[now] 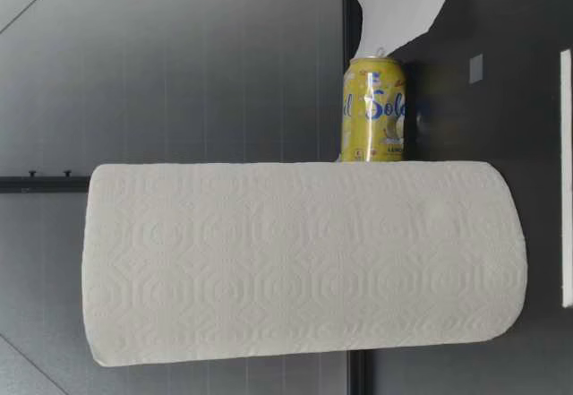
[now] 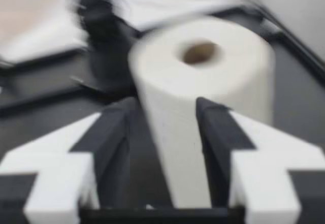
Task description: Pick up a piece of paper towel and place it on the spilled liquid.
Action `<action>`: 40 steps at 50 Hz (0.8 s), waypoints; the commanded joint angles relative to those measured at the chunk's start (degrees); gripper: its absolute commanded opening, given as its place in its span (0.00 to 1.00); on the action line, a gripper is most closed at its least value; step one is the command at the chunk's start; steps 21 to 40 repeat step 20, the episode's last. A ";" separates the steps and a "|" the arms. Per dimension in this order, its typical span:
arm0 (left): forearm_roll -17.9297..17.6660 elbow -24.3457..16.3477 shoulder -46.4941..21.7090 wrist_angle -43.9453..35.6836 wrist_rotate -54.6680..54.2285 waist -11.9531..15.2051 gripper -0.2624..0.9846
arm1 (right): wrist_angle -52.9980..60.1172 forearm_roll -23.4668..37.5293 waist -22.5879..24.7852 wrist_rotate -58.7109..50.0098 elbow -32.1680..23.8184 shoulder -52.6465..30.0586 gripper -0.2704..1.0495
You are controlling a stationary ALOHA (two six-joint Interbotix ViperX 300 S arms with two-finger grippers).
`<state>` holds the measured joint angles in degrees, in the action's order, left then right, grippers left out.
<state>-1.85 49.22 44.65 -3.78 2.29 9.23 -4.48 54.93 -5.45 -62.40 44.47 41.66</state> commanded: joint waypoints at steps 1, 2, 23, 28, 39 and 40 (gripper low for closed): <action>-0.18 -2.11 -0.62 0.09 -0.09 -0.70 0.27 | 3.25 0.09 0.18 0.00 -0.26 0.62 0.55; -0.18 -2.11 -0.70 0.09 -0.18 -0.79 0.27 | 3.43 0.09 0.18 0.00 -0.18 0.70 0.54; -0.18 -2.02 -0.97 -0.53 -1.14 -0.79 0.27 | 10.20 0.09 0.18 0.18 2.99 0.88 0.46; -0.18 -2.02 -0.97 -0.53 -1.14 -0.79 0.27 | 10.20 0.09 0.18 0.18 2.99 0.88 0.46; -0.18 -2.02 -0.97 -0.53 -1.14 -0.79 0.27 | 10.20 0.09 0.18 0.18 2.99 0.88 0.46; -0.18 -2.02 -0.97 -0.53 -1.14 -0.79 0.27 | 10.20 0.09 0.18 0.18 2.99 0.88 0.46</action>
